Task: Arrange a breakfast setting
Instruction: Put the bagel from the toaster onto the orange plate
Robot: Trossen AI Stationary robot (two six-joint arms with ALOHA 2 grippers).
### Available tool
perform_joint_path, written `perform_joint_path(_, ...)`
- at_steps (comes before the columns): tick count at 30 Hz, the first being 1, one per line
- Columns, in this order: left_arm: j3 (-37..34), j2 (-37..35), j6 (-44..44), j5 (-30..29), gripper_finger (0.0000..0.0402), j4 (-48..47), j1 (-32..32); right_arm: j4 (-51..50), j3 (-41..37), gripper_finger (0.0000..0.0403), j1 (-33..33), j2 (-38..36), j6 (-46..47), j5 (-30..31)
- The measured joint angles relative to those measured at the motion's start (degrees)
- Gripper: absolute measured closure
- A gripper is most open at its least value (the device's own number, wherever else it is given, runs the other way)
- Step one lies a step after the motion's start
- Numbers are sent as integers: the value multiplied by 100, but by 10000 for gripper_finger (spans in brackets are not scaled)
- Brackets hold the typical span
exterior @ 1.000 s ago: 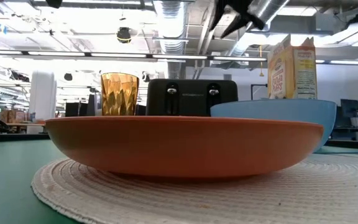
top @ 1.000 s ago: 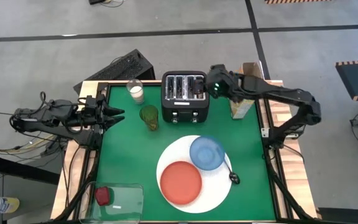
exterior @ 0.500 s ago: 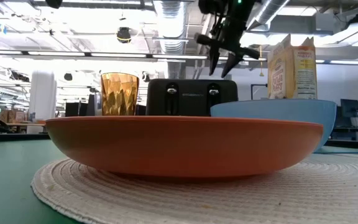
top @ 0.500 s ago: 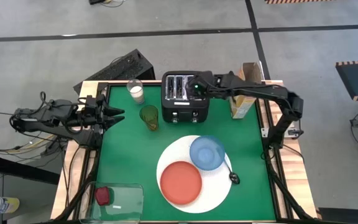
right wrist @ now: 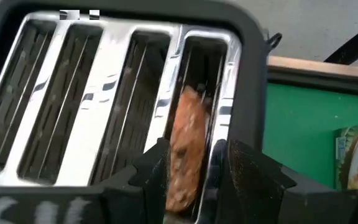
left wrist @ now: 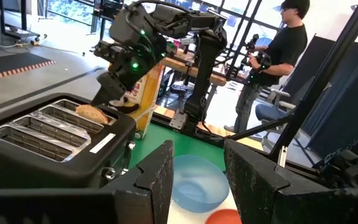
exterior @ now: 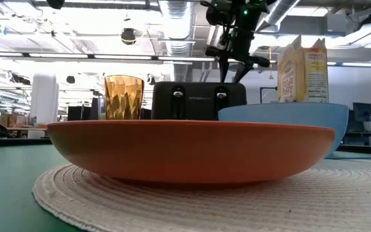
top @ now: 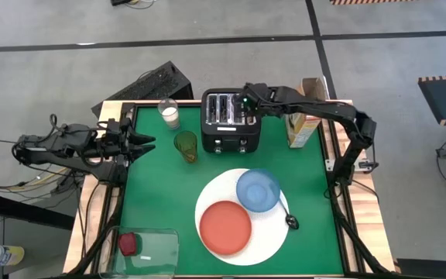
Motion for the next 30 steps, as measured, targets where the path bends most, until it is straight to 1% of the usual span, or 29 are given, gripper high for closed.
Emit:
perform_joint_path(4, 0, 0, 0, -6, 274, -1, 0, 221, -50, 219, -5, -2, -130, -76)
perform_joint_path(10, 0, 0, 0, -9, 274, 0, 0, 251, -50, 219, 3, -1, -148, -117)
perform_joint_path(16, 0, -1, 0, -9, 274, -2, 0, 251, -51, 219, 15, 356, -244, -83)
perform_joint_path(22, 0, -2, 0, -9, 274, -4, 0, 296, -37, 222, 75, 437, -255, -88)
perform_joint_path(25, 0, -2, 0, -9, 274, -4, 0, 334, -39, 235, 75, 426, -249, -86)
perform_joint_path(30, 0, -2, 0, -9, 274, -7, 0, 280, -44, 276, 17, 417, -233, -98)
